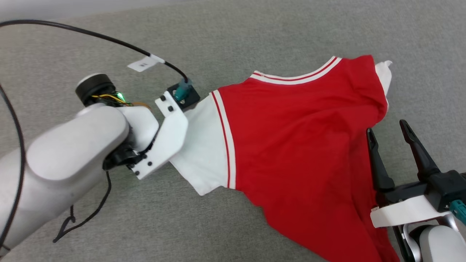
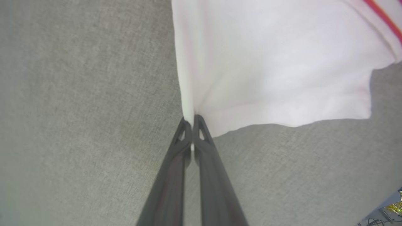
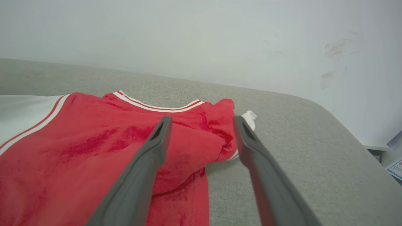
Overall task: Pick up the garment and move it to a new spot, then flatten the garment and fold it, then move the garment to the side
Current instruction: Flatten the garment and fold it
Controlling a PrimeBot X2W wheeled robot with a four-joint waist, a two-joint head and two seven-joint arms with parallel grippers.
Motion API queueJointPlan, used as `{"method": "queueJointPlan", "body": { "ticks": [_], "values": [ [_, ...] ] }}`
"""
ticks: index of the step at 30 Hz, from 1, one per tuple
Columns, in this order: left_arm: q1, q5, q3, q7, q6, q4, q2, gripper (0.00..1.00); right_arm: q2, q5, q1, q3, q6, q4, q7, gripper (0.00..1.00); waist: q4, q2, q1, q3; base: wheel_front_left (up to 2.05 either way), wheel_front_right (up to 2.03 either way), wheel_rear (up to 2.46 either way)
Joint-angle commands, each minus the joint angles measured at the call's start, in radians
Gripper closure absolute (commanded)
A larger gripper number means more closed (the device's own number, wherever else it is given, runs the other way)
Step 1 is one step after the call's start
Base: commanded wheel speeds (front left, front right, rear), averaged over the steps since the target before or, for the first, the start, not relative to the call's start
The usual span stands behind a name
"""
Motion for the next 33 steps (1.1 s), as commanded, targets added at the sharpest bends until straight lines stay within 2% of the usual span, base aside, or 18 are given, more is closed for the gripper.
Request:
{"method": "queueJointPlan", "body": {
  "ticks": [1,9,13,17,18,19,24,27,31,33],
  "values": [
    [-0.012,-0.010,0.001,-0.019,0.001,0.007,0.018,1.00,-0.008,0.000,0.013,-0.003,-0.001,0.005,-0.002,0.00,0.032,0.0000,0.0000,-0.032,0.00,0.00,0.00],
    [0.031,-0.034,0.008,-0.093,0.009,0.116,0.141,1.00,-0.019,0.003,0.034,-0.005,-0.001,0.013,-0.002,0.00,0.067,0.0000,0.0000,-0.062,0.00,0.00,0.00],
    [0.076,-0.044,0.009,-0.128,0.029,0.179,0.172,1.00,-0.025,0.007,0.037,0.002,-0.001,0.021,-0.002,0.00,0.067,0.0000,0.0000,-0.058,0.00,0.00,0.00],
    [0.116,-0.055,0.013,-0.163,0.052,0.218,0.172,1.00,-0.029,0.006,0.039,0.001,-0.001,0.030,-0.002,0.00,0.071,0.0000,0.0000,-0.059,0.00,0.00,0.00],
    [0.119,-0.053,0.018,-0.183,0.058,0.223,0.167,0.53,-0.030,0.006,0.041,-0.001,-0.001,0.032,-0.002,0.00,0.074,0.0000,0.0000,-0.062,0.00,0.00,0.00],
    [0.119,-0.049,0.023,-0.205,0.063,0.227,0.163,0.00,-0.030,0.005,0.042,-0.003,-0.001,0.035,-0.002,0.00,0.077,0.0000,0.0000,-0.066,0.00,0.00,0.00],
    [0.078,-0.076,0.061,-0.237,0.058,0.226,0.155,0.00,-0.029,0.002,0.051,-0.004,-0.001,0.043,-0.002,0.00,0.095,0.0000,0.0000,-0.093,0.00,0.00,0.00],
    [0.051,-0.082,0.076,-0.223,0.060,0.215,0.168,0.00,-0.028,0.001,0.052,0.000,-0.001,0.043,-0.002,0.00,0.098,0.0000,0.0000,-0.101,0.00,0.00,0.00],
    [0.030,-0.115,0.071,-0.117,0.054,0.185,0.201,0.00,-0.032,0.005,0.037,0.012,-0.001,0.029,-0.002,0.00,0.080,0.0000,0.0000,-0.083,0.00,0.00,0.00],
    [0.040,-0.122,0.069,-0.097,0.061,0.172,0.206,0.00,-0.029,0.006,0.031,0.011,-0.001,0.022,-0.002,0.00,0.072,0.0000,0.0000,-0.069,0.00,0.00,0.00]
  ]
}}
